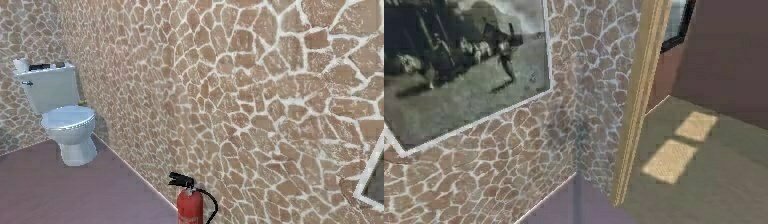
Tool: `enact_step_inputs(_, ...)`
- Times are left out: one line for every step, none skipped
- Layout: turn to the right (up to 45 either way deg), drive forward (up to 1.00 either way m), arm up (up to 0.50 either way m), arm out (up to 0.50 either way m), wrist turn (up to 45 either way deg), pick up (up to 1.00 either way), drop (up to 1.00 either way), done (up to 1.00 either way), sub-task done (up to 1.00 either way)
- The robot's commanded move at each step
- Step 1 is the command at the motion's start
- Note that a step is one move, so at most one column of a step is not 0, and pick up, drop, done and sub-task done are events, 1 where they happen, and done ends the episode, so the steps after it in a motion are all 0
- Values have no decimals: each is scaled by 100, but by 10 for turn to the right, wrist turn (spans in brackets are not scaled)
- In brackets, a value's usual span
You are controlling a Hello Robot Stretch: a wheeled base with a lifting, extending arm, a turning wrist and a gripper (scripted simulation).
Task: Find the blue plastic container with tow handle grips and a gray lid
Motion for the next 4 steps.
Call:
enact_step_inputs(-180, 0, 0, 0, 0, 0, 0, 0, 0)
enact_step_inputs(0, 30, 0, 0, 0, 0, 0, 0, 0)
enact_step_inputs(-450, 0, 0, 0, 0, 0, 0, 0, 0)
enact_step_inputs(-450, 0, 0, 0, 0, 0, 0, 0, 0)
